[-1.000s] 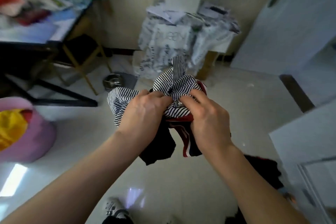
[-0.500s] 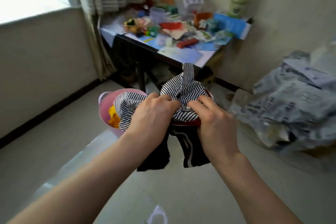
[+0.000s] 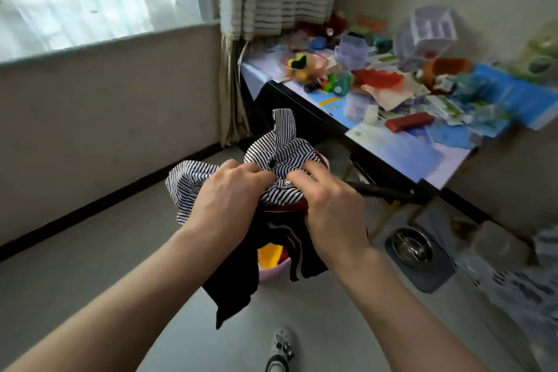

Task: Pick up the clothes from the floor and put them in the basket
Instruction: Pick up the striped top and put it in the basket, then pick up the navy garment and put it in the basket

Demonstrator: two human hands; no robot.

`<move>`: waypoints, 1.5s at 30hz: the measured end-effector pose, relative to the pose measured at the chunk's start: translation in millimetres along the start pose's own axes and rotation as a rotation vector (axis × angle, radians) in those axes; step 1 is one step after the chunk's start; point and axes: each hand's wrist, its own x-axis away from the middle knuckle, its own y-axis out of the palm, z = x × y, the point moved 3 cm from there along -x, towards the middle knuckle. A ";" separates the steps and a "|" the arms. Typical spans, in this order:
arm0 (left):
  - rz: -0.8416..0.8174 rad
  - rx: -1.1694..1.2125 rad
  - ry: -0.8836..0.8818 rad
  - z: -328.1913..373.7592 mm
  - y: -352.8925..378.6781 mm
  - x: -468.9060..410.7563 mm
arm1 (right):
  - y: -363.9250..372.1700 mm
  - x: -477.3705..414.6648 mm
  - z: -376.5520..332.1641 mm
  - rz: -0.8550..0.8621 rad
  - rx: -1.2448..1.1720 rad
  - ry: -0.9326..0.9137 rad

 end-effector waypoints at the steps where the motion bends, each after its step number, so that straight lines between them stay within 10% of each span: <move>1: 0.005 0.020 -0.007 -8.8 3.7 -14.7 | 8.6 -16.2 3.8 -0.014 -0.014 -0.007; 23: -0.661 0.408 0.150 -196.2 261.4 -209.0 | 314.9 -140.9 67.2 -0.649 -0.402 0.553; 45: -0.172 0.140 1.340 110.2 77.4 -155.3 | -18.4 53.4 61.6 -0.150 0.435 1.008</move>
